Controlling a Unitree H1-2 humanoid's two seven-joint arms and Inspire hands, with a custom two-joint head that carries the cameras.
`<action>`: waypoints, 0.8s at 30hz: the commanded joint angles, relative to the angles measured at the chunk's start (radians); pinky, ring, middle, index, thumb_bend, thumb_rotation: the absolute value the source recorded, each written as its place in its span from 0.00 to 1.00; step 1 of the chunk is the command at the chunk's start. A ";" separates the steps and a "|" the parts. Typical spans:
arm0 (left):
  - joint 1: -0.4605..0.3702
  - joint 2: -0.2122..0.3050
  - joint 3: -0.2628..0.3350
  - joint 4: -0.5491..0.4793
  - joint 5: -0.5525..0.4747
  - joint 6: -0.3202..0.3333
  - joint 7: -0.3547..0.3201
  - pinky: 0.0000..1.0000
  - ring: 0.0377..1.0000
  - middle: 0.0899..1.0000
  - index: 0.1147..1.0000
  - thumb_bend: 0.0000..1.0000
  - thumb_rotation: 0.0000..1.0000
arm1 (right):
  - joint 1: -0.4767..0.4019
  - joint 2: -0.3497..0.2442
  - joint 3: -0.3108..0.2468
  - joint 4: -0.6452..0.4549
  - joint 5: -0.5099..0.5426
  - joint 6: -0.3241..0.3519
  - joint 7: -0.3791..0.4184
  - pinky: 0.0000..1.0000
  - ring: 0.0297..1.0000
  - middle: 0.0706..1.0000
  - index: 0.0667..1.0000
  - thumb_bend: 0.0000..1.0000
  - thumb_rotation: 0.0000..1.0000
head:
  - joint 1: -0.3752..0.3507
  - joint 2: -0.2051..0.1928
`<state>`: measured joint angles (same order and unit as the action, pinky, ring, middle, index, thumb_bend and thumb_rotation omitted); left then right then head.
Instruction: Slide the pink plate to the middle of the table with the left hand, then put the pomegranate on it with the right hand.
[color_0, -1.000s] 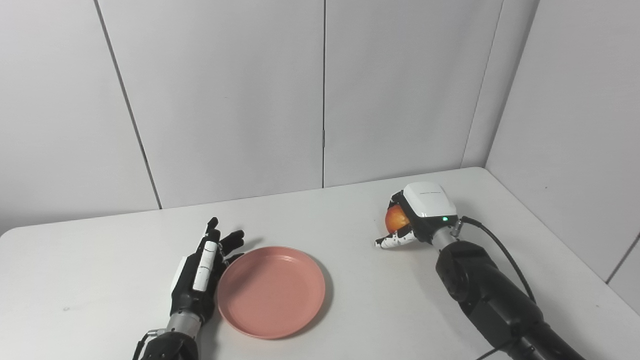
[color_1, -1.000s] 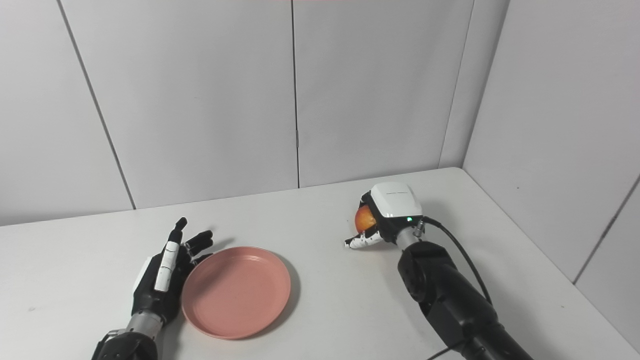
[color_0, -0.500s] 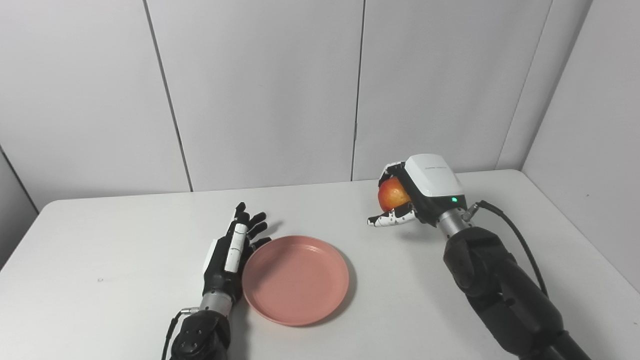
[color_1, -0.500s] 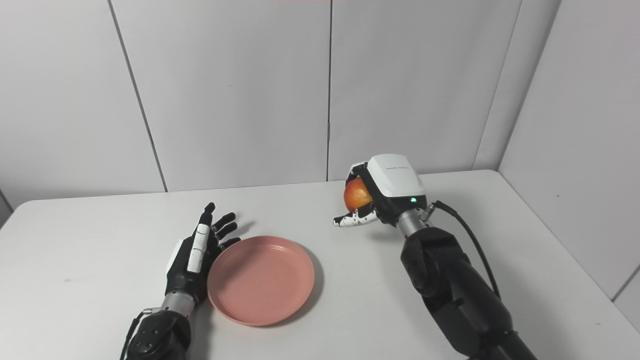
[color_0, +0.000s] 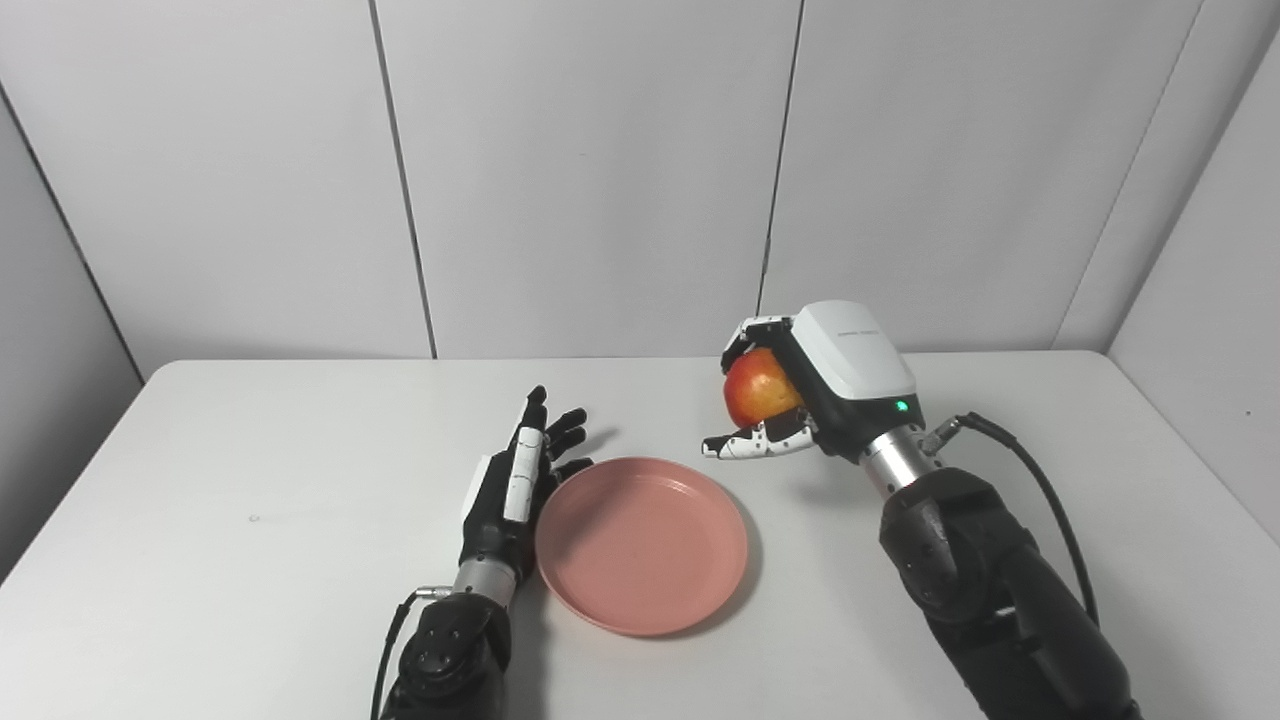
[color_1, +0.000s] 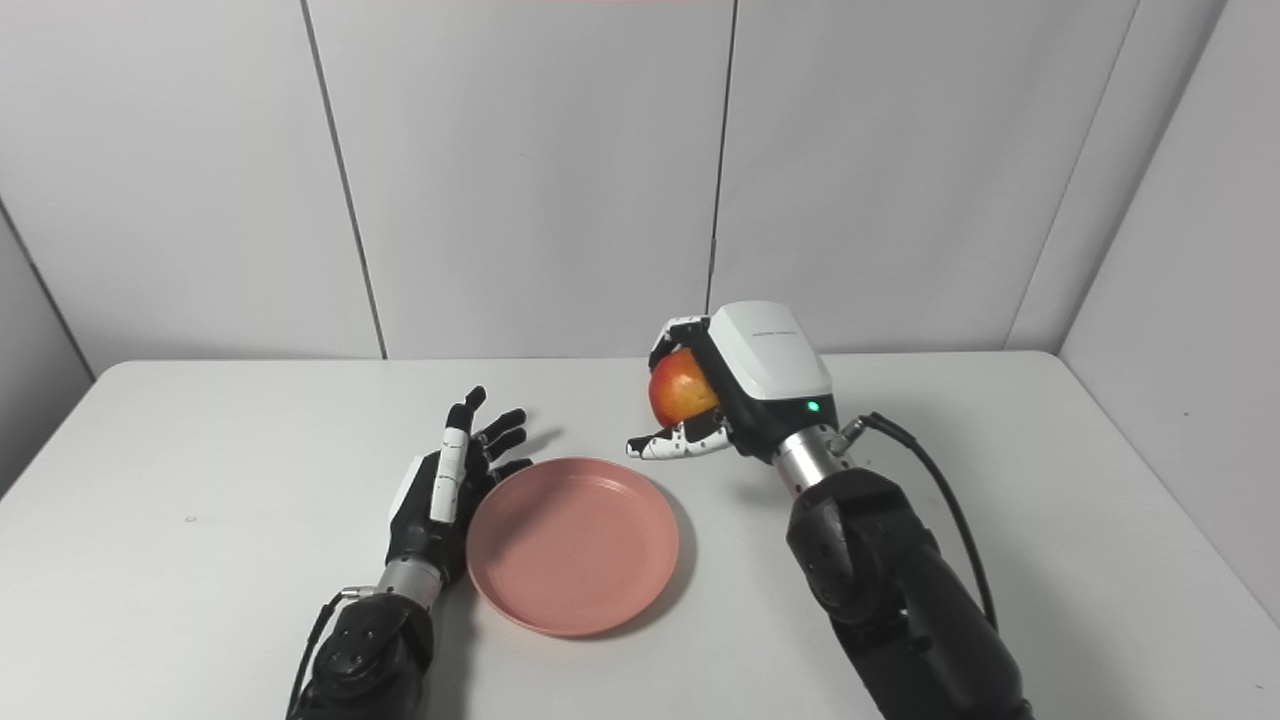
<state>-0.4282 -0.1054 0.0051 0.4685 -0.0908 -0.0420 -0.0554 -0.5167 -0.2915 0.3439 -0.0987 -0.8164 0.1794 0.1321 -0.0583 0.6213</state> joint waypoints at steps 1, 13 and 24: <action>-0.011 -0.009 -0.007 -0.011 0.000 0.011 0.001 0.77 0.88 0.85 0.99 0.94 0.99 | -0.039 0.011 0.001 -0.039 0.006 -0.040 0.000 0.21 0.25 0.29 0.44 0.50 0.16 | 0.001 0.001; -0.014 -0.002 -0.008 -0.009 0.003 0.011 -0.013 0.75 0.88 0.82 1.00 0.92 1.00 | -0.058 0.083 0.113 0.020 -0.030 -0.085 0.045 0.21 0.25 0.30 0.44 0.50 0.15 | -0.002 0.001; -0.023 0.010 -0.018 -0.005 0.021 -0.004 -0.002 0.68 0.82 0.75 0.98 0.91 1.00 | -0.066 0.105 0.172 0.148 -0.035 -0.132 0.046 0.24 0.29 0.34 0.46 0.50 0.15 | -0.002 0.005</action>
<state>-0.4283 -0.1000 -0.0096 0.4692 -0.0781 -0.0420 -0.0576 -0.5328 -0.1933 0.5228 0.0595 -0.8540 0.0969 0.1951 -0.0614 0.6274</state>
